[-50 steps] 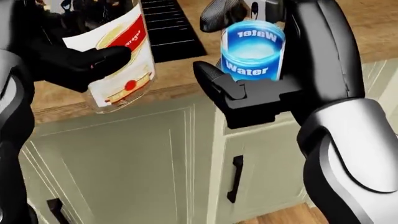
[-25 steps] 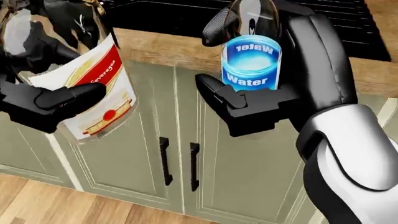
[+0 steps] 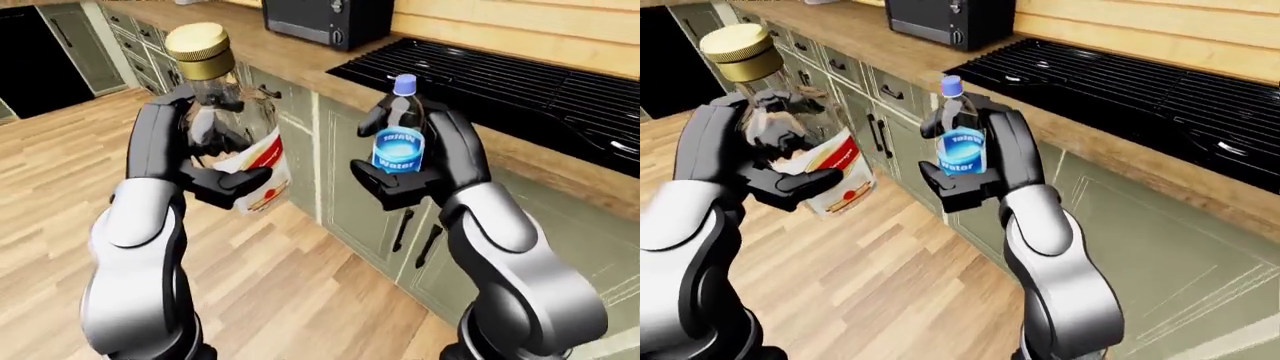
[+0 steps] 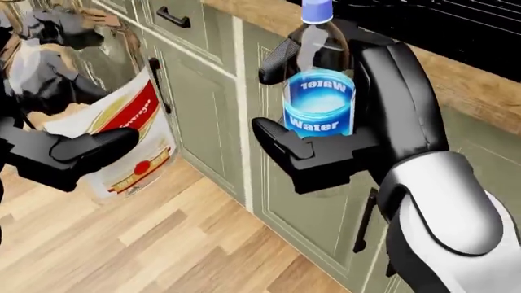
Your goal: Move the drinks to the dining counter.
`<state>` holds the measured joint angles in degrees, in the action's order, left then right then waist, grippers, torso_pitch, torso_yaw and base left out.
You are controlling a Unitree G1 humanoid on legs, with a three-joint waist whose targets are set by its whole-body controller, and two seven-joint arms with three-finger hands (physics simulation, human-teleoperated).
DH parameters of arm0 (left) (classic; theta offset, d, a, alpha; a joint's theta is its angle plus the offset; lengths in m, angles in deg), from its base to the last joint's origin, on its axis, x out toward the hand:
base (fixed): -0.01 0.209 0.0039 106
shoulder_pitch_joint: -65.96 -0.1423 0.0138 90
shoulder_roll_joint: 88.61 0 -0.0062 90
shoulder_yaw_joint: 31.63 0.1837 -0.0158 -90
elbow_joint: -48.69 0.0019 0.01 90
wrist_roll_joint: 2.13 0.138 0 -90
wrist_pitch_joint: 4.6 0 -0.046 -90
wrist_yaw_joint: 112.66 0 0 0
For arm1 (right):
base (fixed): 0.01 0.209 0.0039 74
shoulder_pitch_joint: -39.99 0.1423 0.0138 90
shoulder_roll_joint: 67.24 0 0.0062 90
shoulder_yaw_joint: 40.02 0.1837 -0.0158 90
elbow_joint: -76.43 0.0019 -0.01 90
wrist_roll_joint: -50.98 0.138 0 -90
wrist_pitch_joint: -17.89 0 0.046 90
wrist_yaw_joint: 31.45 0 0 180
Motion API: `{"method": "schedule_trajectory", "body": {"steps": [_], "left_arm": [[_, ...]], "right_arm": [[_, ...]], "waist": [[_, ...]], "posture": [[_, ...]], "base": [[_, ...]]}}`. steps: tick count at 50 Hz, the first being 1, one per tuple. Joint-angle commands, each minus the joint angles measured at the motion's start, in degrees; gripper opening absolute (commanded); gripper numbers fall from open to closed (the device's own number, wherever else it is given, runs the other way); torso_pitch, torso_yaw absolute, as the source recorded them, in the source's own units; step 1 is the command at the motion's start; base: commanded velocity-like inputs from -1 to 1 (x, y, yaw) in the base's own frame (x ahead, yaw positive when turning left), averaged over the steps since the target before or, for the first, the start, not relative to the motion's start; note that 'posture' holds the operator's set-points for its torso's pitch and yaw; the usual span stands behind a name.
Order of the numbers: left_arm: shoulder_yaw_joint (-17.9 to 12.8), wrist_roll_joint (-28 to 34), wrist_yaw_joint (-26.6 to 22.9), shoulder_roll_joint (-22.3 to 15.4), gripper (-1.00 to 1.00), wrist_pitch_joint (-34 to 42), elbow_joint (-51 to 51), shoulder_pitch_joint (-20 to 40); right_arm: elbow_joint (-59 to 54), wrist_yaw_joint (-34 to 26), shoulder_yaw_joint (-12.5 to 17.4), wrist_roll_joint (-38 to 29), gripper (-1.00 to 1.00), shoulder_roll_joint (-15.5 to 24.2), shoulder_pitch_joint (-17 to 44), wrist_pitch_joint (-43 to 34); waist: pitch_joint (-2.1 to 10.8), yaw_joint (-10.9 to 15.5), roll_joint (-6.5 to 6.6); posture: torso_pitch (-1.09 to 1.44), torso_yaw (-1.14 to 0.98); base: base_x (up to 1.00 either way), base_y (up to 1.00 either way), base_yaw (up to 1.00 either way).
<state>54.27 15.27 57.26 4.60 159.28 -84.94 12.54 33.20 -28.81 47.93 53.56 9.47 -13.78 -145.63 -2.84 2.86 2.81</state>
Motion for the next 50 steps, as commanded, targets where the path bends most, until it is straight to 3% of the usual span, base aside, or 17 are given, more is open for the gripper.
{"method": "schedule_trajectory", "body": {"steps": [1, 8, 10, 11, 12, 15, 20, 23, 25, 27, 30, 35, 37, 39, 40, 43, 50], "left_arm": [[0.4, 0.3, 0.1, 0.1, -1.0, -3.3, -2.1, 2.1], [0.9, 1.1, 0.1, 1.2, -1.0, -4.7, -1.8, 0.8], [1.1, 1.4, 0.0, 1.3, -1.0, -4.5, -2.0, 0.8], [1.1, 1.5, -0.1, 1.3, -1.0, -4.6, -2.0, 0.8], [1.1, 1.5, -0.2, 1.4, -1.0, -4.9, -1.9, 0.6], [1.1, 1.7, -0.5, 1.5, -1.0, -5.4, -1.8, 0.2], [1.0, 2.1, -1.0, 1.6, -1.0, -5.7, -1.7, -0.1], [1.4, 2.6, -1.1, 1.7, -1.0, -5.6, -2.1, -0.3], [1.5, 2.8, -1.2, 1.8, -1.0, -5.7, -2.0, -0.3], [1.6, 3.0, -1.3, 1.9, -1.0, -5.4, -2.3, -0.3], [1.5, 3.2, -1.5, 2.1, -1.0, -6.1, -2.0, -0.8], [1.6, 3.6, -1.6, 2.5, -1.0, -6.7, -1.8, -1.1], [1.7, 3.8, -1.7, 2.7, -1.0, -6.6, -2.1, -1.2], [1.9, 4.1, -2.0, 2.7, -1.0, -6.2, -2.5, -1.1], [1.8, 4.1, -1.9, 2.8, -1.0, -6.6, -2.2, -1.2], [1.8, 4.3, -2.2, 2.8, -1.0, -6.1, -2.5, -1.0], [1.8, 4.5, -2.5, 2.8, -1.0, -6.6, -2.3, -1.2]], "right_arm": [[2.6, 0.5, 1.3, -1.1, -1.0, 0.4, 2.0, 3.9], [2.8, -0.3, 0.9, -1.9, -1.0, 0.2, 0.7, 4.8], [2.8, -0.5, 0.8, -2.1, -1.0, 0.1, 0.6, 4.8], [2.8, -0.5, 0.7, -2.2, -1.0, 0.0, 0.6, 4.9], [2.8, -0.6, 0.7, -2.3, -1.0, -0.1, 0.5, 4.9], [2.5, -0.8, 0.4, -2.6, -1.0, -0.3, 0.0, 5.6], [2.3, -1.1, 0.2, -3.1, -1.0, -0.7, -0.3, 6.0], [2.3, -1.4, 0.2, -3.4, -1.0, -0.7, -0.4, 6.1], [2.5, -1.4, 0.3, -3.5, -1.0, -0.8, -0.3, 5.8], [2.3, -1.6, 0.3, -3.6, -1.0, -0.8, -0.6, 6.3], [2.0, -1.7, 0.2, -3.8, -1.0, -0.9, -0.9, 6.8], [2.3, -1.9, 0.3, -3.9, -1.0, -1.1, -0.8, 6.6], [2.4, -2.1, 0.2, -4.0, -1.0, -0.9, -1.2, 6.6], [2.1, -2.1, 0.6, -4.0, -1.0, -1.1, -1.2, 6.5], [2.6, -2.2, 0.2, -3.9, -1.0, -1.1, -1.1, 6.0], [2.5, -2.4, 0.9, -3.5, -1.0, -1.4, -0.9, 5.9], [1.9, -2.0, 1.0, -2.9, -1.0, -1.4, -1.0, 6.4]], "waist": [[2.04, -0.4, -0.06], [0.6, -1.5, -4.07], [1.02, -1.5, -6.26], [1.95, -2.0, -8.46], [1.81, -1.8, -7.24], [1.78, -1.4, -7.04], [1.27, -1.7, -3.69], [1.3, -2.1, -0.95], [2.19, -2.0, 2.3], [1.85, -1.7, 1.78], [2.33, -0.5, -0.04], [1.13, -1.0, -3.33], [-0.02, -2.5, -6.04], [-2.21, -3.7, -11.15], [-2.68, -2.5, -7.97], [0.16, -3.0, -7.15], [0.61, -5.7, -3.15]], "posture": [[0.0, 0.0], [0.0, 0.0], [0.0, 0.0], [0.0, 0.0], [0.0, 0.0], [0.0, 0.0], [0.0, 0.0], [0.0, 0.0], [0.0, 0.0], [0.0, 0.0], [0.0, 0.0], [0.0, 0.0], [0.0, 0.0], [0.0, 0.0], [0.0, 0.0], [0.0, 0.0], [0.0, 0.0]], "base": [[0.0, 0.0, 1.0], [0.0, 0.0, 1.0], [0.0, 0.0, 1.0], [0.0, 0.0, 1.0], [0.0, 0.0, 1.0], [0.0, 0.0, 1.0], [0.0, 0.0, 1.0], [0.0, 0.0, 1.0], [0.0, 0.0, 1.0], [0.0, 0.0, 1.0], [0.0, 0.0, 1.0], [0.02, 0.0, 1.0], [0.38, 0.5, 0.5], [0.57, 0.91, 0.0], [0.63, 0.86, 0.0], [0.67, 0.82, 0.0], [0.78, 0.66, 0.0]]}}
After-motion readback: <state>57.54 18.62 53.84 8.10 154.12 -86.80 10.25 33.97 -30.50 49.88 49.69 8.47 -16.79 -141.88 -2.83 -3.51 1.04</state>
